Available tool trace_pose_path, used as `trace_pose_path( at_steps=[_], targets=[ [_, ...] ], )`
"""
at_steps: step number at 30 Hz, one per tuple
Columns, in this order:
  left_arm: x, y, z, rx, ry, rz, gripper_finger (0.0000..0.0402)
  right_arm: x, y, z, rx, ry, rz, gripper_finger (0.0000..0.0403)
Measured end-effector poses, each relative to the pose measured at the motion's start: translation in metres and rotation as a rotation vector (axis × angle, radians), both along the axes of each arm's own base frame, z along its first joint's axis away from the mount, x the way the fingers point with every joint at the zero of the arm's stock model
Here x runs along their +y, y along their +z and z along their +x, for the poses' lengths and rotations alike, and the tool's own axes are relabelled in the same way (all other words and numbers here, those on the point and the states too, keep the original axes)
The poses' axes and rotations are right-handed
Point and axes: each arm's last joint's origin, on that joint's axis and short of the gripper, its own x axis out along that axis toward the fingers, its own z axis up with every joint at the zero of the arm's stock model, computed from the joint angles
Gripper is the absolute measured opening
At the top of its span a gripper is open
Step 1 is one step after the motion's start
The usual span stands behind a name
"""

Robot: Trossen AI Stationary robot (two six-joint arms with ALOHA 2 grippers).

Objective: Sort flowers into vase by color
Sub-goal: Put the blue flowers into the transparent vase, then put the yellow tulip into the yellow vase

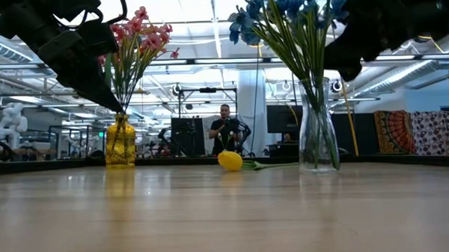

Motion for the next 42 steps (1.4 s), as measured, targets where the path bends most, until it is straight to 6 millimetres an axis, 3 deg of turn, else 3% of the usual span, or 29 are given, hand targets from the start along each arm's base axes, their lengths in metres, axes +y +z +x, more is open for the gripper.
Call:
trace_pose_path(
  at_steps=[8,20,28,33,42],
  targets=[
    [0.000,0.000,0.000,0.000,0.000,0.000,0.0122,0.000,0.055,0.000,0.152,0.015,-0.028,0.0105],
    [0.000,0.001,0.001,-0.024,0.064,-0.066,0.0122,0.000,0.058,0.000,0.275,-0.025,0.059,0.0105],
    [0.000,0.001,0.003,-0.064,0.191,-0.116,0.0122,0.001,0.111,-0.027,0.260,-0.031,0.054,0.0105],
    [-0.003,0.003,0.017,-0.109,0.259,-0.140,0.0121,-0.002,0.130,-0.043,0.300,-0.201,0.047,0.0105],
    [-0.005,0.003,0.076,0.004,0.320,-0.036,0.0114,-0.009,0.113,-0.063,0.507,-0.556,0.148,0.0105]
  ],
)
